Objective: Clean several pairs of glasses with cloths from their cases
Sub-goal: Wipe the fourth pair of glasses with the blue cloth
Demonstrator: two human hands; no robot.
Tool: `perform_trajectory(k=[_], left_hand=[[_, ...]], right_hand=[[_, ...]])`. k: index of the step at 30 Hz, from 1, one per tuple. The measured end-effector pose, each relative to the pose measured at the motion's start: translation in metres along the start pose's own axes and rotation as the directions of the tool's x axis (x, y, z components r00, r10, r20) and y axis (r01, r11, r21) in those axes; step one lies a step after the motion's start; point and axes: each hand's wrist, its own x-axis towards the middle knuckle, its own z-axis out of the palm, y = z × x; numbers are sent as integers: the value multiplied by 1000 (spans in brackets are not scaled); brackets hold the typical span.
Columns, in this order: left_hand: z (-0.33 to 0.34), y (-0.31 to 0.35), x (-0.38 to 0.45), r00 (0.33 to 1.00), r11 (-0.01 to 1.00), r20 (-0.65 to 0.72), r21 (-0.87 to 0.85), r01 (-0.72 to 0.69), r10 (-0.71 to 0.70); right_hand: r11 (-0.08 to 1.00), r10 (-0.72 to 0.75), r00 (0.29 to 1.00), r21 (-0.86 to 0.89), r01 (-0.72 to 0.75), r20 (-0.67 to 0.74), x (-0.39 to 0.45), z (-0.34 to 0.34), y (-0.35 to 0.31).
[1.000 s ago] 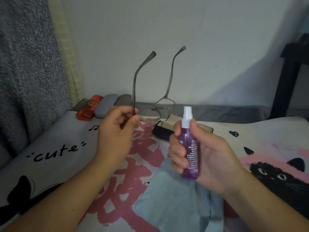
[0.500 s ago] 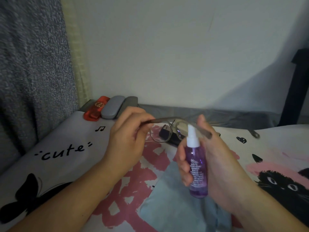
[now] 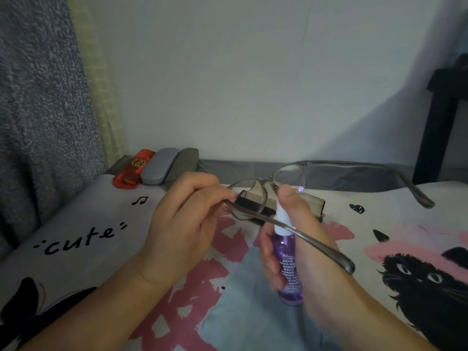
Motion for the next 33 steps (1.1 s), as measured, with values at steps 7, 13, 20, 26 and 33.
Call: perform_trajectory(k=[7, 13, 20, 26, 33], left_hand=[[1, 1, -1, 1000, 1000, -3, -2, 21, -21], [1, 1, -1, 1000, 1000, -7, -1, 23, -23], [1, -2, -3, 998, 999, -17, 0, 54, -54], [-2, -3, 0, 994, 995, -48, 15, 98, -97], [-2, -3, 0, 991, 989, -57, 71, 129, -125]], right_hand=[[991, 68, 984, 102, -86, 163, -5, 2, 2], [992, 97, 992, 71, -103, 83, -2, 1, 1], [998, -64, 997, -23, 63, -52, 4, -5, 3], [986, -57, 964, 136, 95, -261, 7, -25, -15], [987, -43, 966, 139, 80, -256, 3, -30, -24]])
